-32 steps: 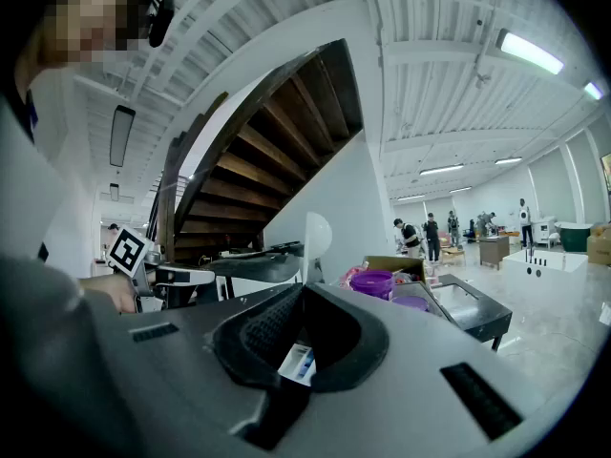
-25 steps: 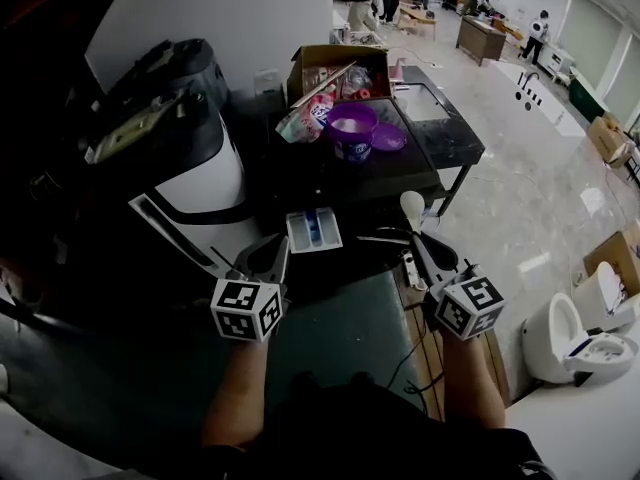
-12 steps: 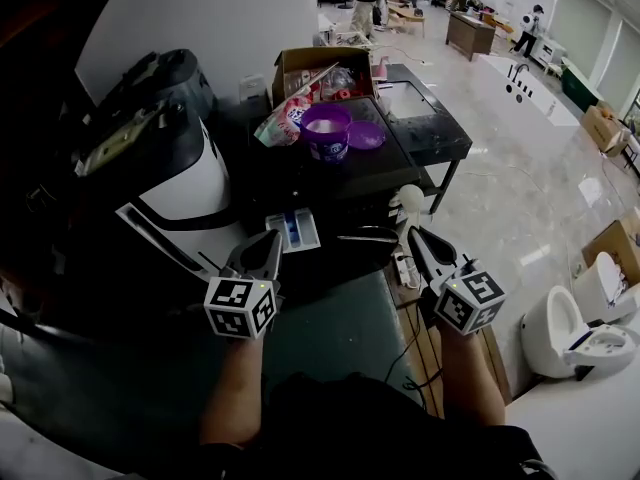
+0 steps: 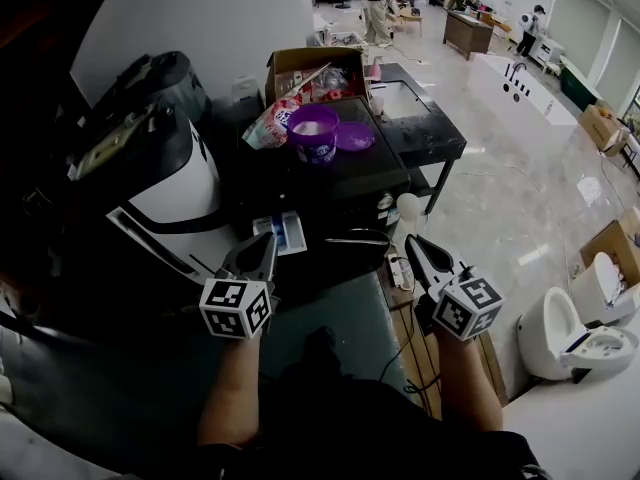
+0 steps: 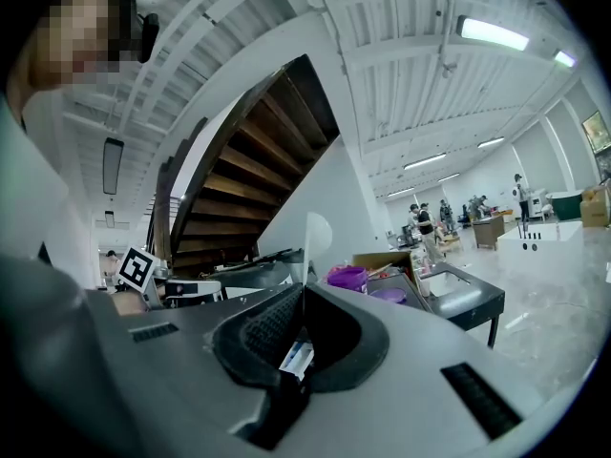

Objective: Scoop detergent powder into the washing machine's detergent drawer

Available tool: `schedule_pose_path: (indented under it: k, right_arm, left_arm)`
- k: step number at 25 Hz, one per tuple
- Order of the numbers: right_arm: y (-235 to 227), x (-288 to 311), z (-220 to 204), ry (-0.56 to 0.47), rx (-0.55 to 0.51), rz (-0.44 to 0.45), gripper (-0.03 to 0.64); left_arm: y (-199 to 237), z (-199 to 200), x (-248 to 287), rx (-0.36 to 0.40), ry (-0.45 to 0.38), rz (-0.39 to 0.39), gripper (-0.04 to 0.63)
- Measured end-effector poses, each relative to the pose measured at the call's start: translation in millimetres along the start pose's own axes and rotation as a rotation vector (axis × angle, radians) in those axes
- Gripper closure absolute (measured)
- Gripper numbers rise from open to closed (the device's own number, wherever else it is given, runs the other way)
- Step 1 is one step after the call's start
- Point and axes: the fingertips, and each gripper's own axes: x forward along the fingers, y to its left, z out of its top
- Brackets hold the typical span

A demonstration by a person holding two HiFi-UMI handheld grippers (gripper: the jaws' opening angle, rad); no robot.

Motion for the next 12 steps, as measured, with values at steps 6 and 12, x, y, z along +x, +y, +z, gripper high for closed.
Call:
schedule_pose_path:
  k: [6, 12]
  right_arm:
    - [-21, 17, -4, 0.016, 0.011, -0.017, 0.598]
    - [-49, 57, 6, 0.05, -0.014, -0.029, 0.598]
  left_arm:
    - [8, 7, 34, 0.002, -0.012, -0.017, 0.588]
    - [33, 22, 78, -0.02, -0.048, -0.025, 0.588]
